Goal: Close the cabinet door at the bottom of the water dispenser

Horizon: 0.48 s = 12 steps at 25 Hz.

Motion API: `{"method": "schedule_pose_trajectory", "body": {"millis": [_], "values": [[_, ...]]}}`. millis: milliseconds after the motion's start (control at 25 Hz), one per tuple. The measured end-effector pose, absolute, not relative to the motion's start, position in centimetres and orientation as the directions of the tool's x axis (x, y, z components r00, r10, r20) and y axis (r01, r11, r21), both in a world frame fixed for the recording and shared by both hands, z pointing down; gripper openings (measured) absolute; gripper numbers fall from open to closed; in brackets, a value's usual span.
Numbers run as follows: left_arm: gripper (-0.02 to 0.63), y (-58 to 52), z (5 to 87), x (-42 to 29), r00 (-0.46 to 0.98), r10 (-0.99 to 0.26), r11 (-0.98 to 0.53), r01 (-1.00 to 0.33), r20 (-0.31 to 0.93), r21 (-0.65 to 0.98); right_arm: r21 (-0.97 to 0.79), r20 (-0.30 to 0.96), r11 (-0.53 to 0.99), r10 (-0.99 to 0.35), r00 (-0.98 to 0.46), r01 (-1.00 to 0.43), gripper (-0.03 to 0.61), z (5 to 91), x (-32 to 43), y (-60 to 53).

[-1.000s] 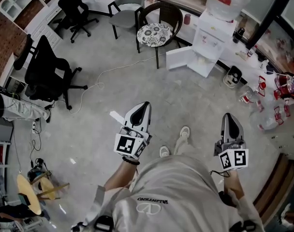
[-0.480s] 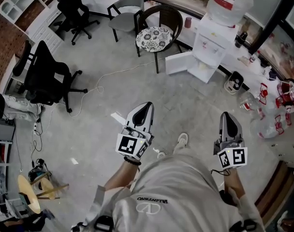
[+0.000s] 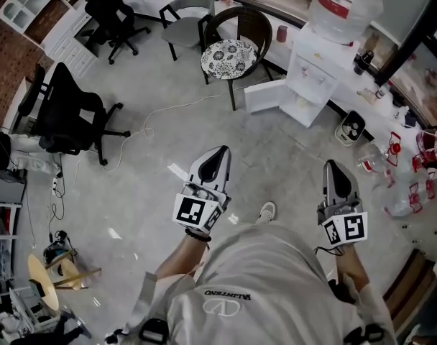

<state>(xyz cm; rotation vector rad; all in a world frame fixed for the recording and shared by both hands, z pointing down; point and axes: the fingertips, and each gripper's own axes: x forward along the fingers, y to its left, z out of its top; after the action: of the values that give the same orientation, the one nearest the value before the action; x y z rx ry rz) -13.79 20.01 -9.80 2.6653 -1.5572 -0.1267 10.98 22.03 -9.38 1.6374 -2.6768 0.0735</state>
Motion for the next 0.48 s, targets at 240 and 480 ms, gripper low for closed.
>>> {"method": "schedule_pose_trajectory", "body": {"millis": [240,480], "values": [[0.003,18.2,-9.4,-12.4,0.458,-0.888,-0.459,-0.884,-0.039,0.090,-0.036,0.029,0.484,-0.874,-0.485,-0.874,0.015,-9.0,12.3,19.7],[0.003,16.9,-8.7,-11.7,0.453,-0.891,-0.453,-0.887,-0.021,0.090,-0.052,0.039,0.490,-0.870,-0.492,-0.870,0.016,-8.3,12.9,18.0]]}}
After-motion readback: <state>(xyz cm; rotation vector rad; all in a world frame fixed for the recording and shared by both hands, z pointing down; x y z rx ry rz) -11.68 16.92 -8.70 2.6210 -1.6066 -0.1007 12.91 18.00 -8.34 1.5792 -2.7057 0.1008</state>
